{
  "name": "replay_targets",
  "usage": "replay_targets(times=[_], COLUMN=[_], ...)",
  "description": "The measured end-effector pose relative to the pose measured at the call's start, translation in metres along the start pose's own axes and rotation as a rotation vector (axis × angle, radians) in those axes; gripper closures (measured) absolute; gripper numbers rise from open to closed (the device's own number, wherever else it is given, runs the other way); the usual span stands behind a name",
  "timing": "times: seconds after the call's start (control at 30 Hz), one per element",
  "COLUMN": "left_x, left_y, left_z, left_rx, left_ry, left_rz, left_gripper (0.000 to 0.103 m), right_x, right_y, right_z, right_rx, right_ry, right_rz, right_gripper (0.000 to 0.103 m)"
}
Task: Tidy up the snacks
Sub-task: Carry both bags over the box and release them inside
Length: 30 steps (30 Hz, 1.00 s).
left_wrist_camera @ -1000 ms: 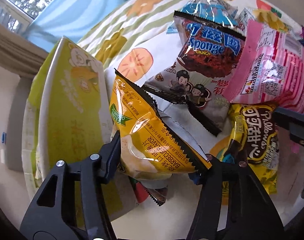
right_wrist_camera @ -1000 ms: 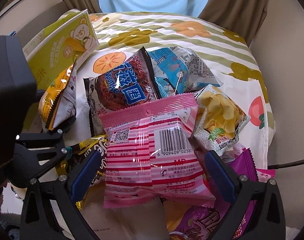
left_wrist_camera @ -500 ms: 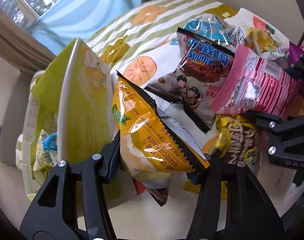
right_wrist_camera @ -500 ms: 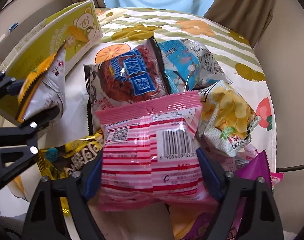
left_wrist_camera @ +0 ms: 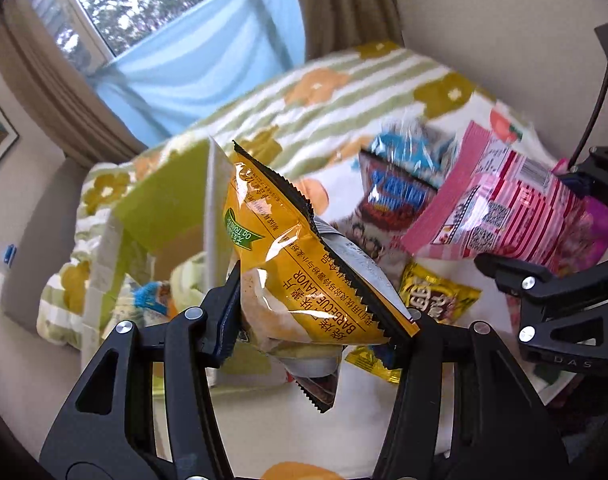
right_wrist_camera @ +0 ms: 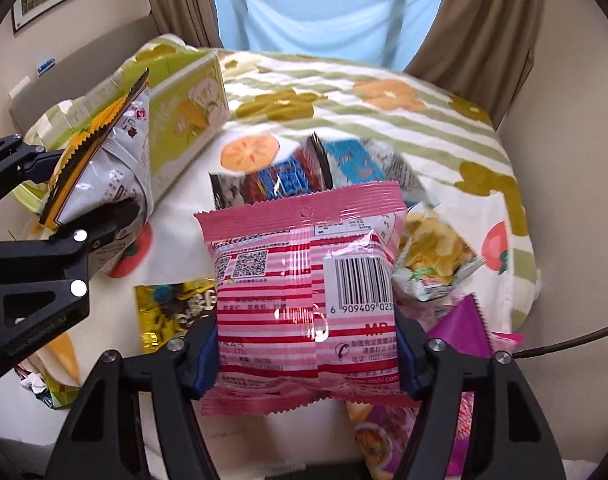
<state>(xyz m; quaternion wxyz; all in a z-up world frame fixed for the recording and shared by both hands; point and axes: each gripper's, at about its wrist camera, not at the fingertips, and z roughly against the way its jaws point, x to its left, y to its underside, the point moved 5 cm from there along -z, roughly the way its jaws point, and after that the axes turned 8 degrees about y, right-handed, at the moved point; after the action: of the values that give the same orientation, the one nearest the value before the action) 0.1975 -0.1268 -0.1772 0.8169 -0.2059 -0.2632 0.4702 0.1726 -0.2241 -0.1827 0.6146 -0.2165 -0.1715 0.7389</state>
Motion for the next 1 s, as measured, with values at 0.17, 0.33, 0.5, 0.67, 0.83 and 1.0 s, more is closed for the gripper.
replay_targets(times=[0.17, 0.33, 0.5, 0.67, 0.83, 1.0], left_x=[0.015, 0.052, 0.103, 0.164, 0.225, 0.274], left_y=[-0.018, -0.032, -0.039, -0.044, -0.050, -0.052], left_z=[0.045, 0.077, 0.081, 0.067, 0.031, -0.020], left_rx=[-0.078, -0.146, -0.181, -0.183, -0.146, -0.081], left_ry=[-0.029, -0.065, -0.087, -0.101, -0.092, -0.043], left_rz=[0.029, 0.066, 0.097, 0.111, 0.107, 0.091], left_gripper=[0.054, 0.054, 0.054, 0.054, 0.054, 0.054], right_x=[-0.002, 0.010, 0.038, 0.071, 0.105, 0.139], right_y=[-0.017, -0.046, -0.078, -0.118, -0.165, -0.206], right_z=[0.036, 0.066, 0.079, 0.074, 0.051, 0.017], right_rx=[-0.059, -0.129, -0.175, -0.203, -0.198, -0.159], right_ry=[-0.019, -0.047, -0.078, -0.088, -0.109, -0.110], right_rz=[0.017, 0.043, 0.052, 0.052, 0.024, -0.020], right_gripper=[0.038, 0.038, 0.038, 0.038, 0.038, 0.038])
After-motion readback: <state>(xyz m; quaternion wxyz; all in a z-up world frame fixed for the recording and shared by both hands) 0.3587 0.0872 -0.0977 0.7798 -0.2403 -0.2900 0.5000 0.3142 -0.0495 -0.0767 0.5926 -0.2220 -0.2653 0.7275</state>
